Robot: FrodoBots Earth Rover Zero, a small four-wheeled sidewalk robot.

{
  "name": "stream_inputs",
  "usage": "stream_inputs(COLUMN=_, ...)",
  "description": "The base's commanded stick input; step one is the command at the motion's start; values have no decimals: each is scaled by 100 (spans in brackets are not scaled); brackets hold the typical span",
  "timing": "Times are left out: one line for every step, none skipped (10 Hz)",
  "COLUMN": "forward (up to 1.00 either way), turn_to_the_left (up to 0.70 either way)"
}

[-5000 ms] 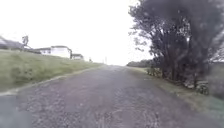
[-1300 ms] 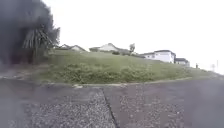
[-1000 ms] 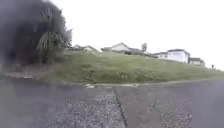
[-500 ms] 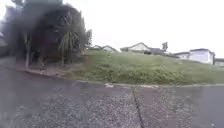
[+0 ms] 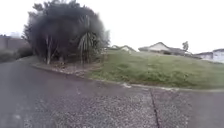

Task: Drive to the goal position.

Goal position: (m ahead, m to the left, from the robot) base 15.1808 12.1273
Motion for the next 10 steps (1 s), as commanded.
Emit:
stream_inputs(forward=0, turn_to_the_left=70)
stream_inputs(forward=0, turn_to_the_left=70)
stream_inputs(forward=0, turn_to_the_left=70)
stream_inputs(forward=0, turn_to_the_left=70)
stream_inputs(forward=0, turn_to_the_left=70)
stream_inputs(forward=0, turn_to_the_left=70)
stream_inputs(forward=0, turn_to_the_left=70)
stream_inputs(forward=0, turn_to_the_left=70)
stream_inputs(forward=0, turn_to_the_left=70)
stream_inputs(forward=0, turn_to_the_left=70)
